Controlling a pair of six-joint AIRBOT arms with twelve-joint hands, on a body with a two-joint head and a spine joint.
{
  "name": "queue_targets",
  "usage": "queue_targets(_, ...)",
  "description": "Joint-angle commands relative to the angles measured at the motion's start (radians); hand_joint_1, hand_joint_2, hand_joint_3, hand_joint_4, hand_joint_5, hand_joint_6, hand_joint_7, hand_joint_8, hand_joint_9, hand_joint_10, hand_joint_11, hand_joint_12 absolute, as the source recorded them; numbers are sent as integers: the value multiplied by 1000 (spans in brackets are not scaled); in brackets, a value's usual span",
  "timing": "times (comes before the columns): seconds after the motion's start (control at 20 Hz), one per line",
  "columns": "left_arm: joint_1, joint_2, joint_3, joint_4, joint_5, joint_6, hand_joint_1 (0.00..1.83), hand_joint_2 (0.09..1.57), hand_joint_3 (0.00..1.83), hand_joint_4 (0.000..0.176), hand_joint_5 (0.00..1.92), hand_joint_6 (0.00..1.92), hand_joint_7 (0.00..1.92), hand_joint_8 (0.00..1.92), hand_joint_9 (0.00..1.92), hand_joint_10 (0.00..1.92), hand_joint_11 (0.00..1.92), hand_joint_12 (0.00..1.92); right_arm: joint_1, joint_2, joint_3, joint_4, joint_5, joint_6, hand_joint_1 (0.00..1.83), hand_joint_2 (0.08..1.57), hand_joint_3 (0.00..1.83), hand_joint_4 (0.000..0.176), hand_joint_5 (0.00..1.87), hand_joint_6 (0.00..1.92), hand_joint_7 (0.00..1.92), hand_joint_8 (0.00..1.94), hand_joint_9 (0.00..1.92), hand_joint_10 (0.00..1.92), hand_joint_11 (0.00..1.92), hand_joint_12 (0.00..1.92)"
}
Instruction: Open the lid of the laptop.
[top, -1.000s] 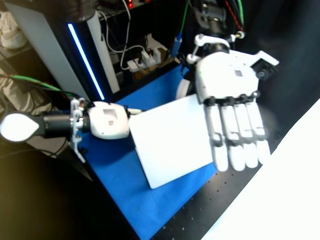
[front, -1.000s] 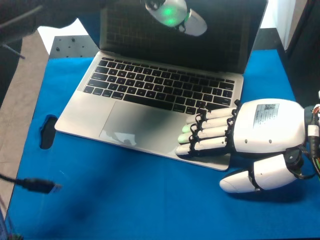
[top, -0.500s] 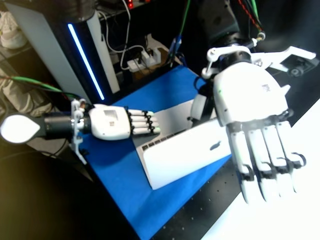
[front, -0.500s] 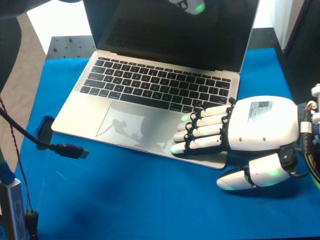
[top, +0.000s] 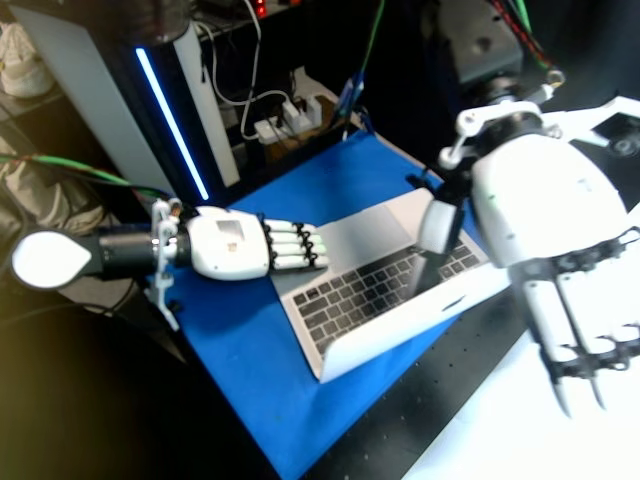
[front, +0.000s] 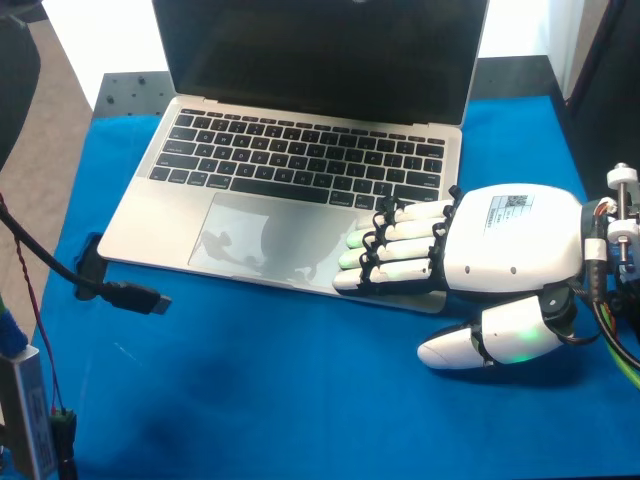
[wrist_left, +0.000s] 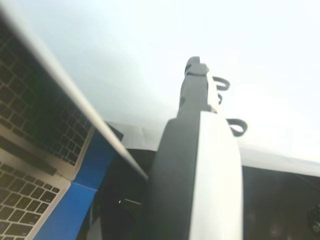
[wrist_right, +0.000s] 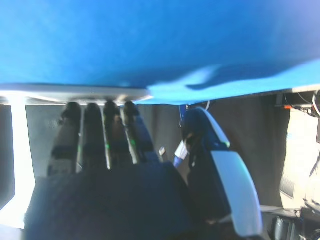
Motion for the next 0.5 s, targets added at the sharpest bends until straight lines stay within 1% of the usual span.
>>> queue_targets(0.0, -19, 8, 9, 0, -97, 17, 624, 1025, 1, 0, 0, 0, 0, 0, 0, 0, 0, 0, 9, -10, -3, 30, 75, 4, 1, 1407, 4, 0, 98, 2, 57, 3, 14, 2, 0, 0)
queue_targets(0.1, -13, 8, 0, -5, -98, 17, 642, 1030, 3, 0, 0, 0, 0, 0, 0, 0, 0, 0, 9, -10, -3, 30, 75, 4, 0, 1408, 3, 0, 108, 5, 74, 9, 25, 6, 0, 0)
queue_targets(0.15, -13, 9, -11, -6, -99, 16, 615, 1024, 0, 0, 0, 0, 0, 0, 0, 0, 0, 0, 9, -10, -4, 30, 75, 4, 40, 1403, 0, 0, 126, 7, 89, 7, 41, 7, 0, 0)
queue_targets(0.2, -8, 19, -39, 70, -104, -74, 600, 1019, 0, 0, 0, 0, 0, 0, 0, 0, 0, 0, 9, -10, -5, 32, 75, 4, 71, 1400, 0, 0, 126, 4, 89, 4, 42, 5, 0, 0)
queue_targets(0.25, -6, 23, -51, 111, -107, -116, 613, 1011, 0, 0, 0, 0, 0, 0, 0, 0, 0, 0, 9, -10, -5, 33, 75, 4, 39, 1398, 0, 0, 128, 3, 91, 3, 38, 2, 0, 0)
queue_targets(0.3, -1, 32, -70, 158, -111, -176, 613, 1011, 0, 0, 0, 0, 0, 0, 0, 0, 0, 0, 9, -10, -6, 35, 75, 4, 39, 1398, 0, 0, 128, 3, 91, 3, 38, 2, 0, 0)
queue_targets(0.35, 6, 51, -111, 227, -127, -266, 619, 994, 0, 0, 0, 0, 0, 0, 0, 0, 0, 0, 8, -10, -8, 36, 75, 4, 77, 1389, 0, 0, 102, 1, 74, 0, 22, 0, 0, 0)
queue_targets(0.4, 6, 58, -128, 281, -135, -319, 593, 998, 0, 0, 0, 0, 0, 0, 0, 0, 0, 0, 8, -10, -9, 36, 75, 4, 82, 1386, 0, 0, 96, 0, 71, 0, 21, 0, 0, 0)
queue_targets(0.45, 7, 69, -157, 366, -149, -394, 571, 998, 0, 0, 0, 0, 0, 0, 0, 0, 0, 0, 8, -10, -11, 37, 75, 4, 134, 1375, 0, 0, 105, 3, 71, 0, 24, 1, 0, 0)
